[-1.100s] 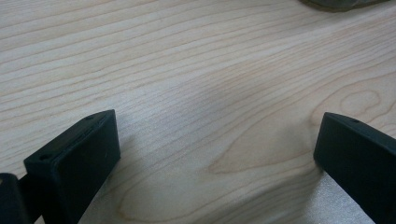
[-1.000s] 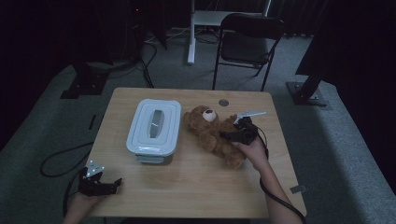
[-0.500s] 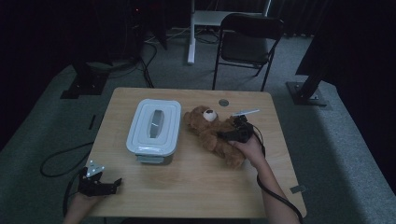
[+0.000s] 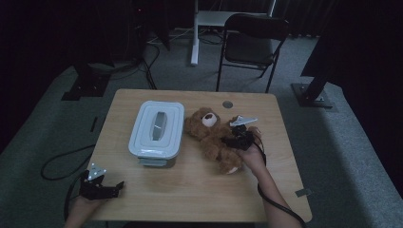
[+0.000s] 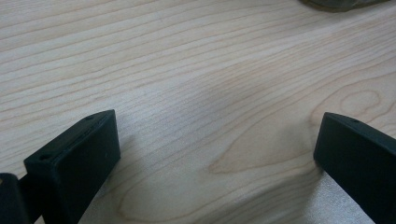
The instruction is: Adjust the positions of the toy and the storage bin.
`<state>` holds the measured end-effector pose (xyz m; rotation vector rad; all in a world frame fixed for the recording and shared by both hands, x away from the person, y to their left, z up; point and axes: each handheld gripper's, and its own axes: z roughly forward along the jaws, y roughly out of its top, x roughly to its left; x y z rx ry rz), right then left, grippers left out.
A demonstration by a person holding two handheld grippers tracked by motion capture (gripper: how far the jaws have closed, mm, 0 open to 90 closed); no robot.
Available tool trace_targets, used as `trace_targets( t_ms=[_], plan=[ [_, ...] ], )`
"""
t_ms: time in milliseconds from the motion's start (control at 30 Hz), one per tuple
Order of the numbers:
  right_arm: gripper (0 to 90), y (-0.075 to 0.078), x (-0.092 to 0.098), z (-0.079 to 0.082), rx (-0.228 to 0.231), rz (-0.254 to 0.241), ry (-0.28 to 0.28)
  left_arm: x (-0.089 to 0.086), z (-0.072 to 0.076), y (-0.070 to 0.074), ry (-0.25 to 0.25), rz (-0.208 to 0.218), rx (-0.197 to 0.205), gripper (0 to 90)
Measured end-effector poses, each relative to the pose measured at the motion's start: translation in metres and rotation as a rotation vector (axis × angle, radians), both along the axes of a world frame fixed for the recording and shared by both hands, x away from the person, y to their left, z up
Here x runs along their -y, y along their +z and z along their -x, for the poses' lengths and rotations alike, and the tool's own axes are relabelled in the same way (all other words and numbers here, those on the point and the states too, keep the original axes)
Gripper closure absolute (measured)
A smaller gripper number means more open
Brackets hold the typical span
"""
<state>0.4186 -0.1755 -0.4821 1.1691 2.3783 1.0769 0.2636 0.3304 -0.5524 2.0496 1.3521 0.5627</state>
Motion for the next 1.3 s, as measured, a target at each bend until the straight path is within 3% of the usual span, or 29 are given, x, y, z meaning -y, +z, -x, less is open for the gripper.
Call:
trace_targets(
  t_ms=[167, 200, 267, 300, 333, 400, 567, 700, 733, 833, 1167, 1300],
  plan=[
    [70.3, 0.006, 0.008, -0.001, 0.017, -0.044, -0.047, 0.0, 0.0, 0.0, 0.0, 0.0, 0.0, 1.1],
    [71.9, 0.009, 0.014, -0.002, 0.024, -0.068, -0.078, 0.0, 0.0, 0.0, 0.0, 0.0, 0.0, 1.2],
    [72.3, 0.01, 0.015, -0.002, 0.03, -0.067, -0.087, 0.0, 0.0, 0.0, 0.0, 0.0, 0.0, 1.2],
    [73.2, 0.013, 0.02, -0.001, 0.066, -0.054, -0.132, 0.0, 0.0, 0.0, 0.0, 0.0, 0.0, 1.1],
    [73.2, 0.013, 0.02, -0.001, 0.066, -0.054, -0.132, 0.0, 0.0, 0.0, 0.0, 0.0, 0.0, 1.2],
    [73.7, 0.016, 0.027, -0.001, 0.098, -0.04, -0.195, 0.0, 0.0, 0.0, 0.0, 0.0, 0.0, 1.2],
    [73.6, 0.025, 0.052, -0.008, 0.084, -0.101, -0.266, 0.0, 0.0, 0.0, 0.0, 0.0, 0.0, 1.1],
    [73.6, 0.028, 0.062, -0.013, 0.074, -0.105, -0.298, 0.0, 0.0, 0.0, 0.0, 0.001, 0.0, 1.1],
    [73.7, 0.032, 0.073, -0.021, 0.081, -0.082, -0.358, 0.0, 0.0, 0.0, 0.0, 0.0, 0.0, 1.1],
    [73.6, 0.036, 0.085, -0.028, 0.078, -0.082, -0.42, 0.0, 0.0, 0.0, 0.0, 0.0, 0.0, 1.2],
    [73.4, 0.045, 0.117, -0.047, 0.073, -0.082, -0.545, 0.0, 0.0, 0.0, 0.001, 0.001, 0.0, 1.1],
    [72.9, 0.038, 0.121, -0.053, 0.058, -0.088, -0.584, 0.0, 0.0, 0.0, 0.0, 0.0, 0.0, 1.1]
  ],
)
